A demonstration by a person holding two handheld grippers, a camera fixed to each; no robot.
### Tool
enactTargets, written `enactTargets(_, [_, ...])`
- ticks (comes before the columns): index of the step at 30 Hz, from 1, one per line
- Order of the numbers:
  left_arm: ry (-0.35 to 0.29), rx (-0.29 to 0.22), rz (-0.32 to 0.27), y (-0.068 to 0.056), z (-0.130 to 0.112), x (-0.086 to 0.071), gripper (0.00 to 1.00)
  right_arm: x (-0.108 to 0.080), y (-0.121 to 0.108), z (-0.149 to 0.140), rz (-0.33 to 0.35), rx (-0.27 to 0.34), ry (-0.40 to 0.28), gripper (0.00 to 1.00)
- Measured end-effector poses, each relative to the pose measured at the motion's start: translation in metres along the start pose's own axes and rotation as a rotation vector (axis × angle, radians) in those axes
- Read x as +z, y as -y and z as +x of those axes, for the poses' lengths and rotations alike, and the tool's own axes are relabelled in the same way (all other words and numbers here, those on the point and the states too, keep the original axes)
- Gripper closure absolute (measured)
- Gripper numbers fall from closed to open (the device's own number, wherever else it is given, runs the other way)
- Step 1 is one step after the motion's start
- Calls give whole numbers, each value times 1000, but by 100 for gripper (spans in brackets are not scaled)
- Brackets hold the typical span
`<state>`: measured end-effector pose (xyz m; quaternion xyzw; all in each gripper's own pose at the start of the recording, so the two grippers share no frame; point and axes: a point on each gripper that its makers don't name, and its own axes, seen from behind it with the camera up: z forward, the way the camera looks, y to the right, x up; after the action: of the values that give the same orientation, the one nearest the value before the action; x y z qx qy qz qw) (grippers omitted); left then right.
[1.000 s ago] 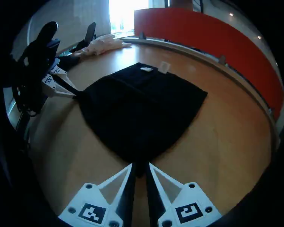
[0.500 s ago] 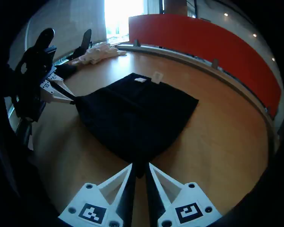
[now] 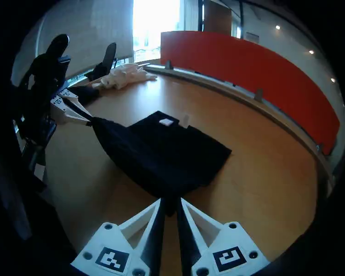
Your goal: Fold towel
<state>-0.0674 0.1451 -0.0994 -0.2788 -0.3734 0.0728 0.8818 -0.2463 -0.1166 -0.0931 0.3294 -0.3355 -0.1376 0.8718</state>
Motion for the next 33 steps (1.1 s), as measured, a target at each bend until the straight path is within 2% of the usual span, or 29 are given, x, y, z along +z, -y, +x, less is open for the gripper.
enactTargets(11, [-36, -13, 1, -8, 26, -31, 87, -32, 4, 22, -2, -28, -15, 84])
enactTargets(20, [-48, -34, -12, -15, 34, -49, 87, -50, 9, 29, 5, -40, -20, 84])
enactTargets(26, [-50, -40, -14, -18, 33, -53, 87, -53, 11, 28, 8, -49, -15, 84])
enactTargets(33, [-47, -52, -12, -18, 32, -50, 87, -49, 9, 30, 8, -59, -11, 84])
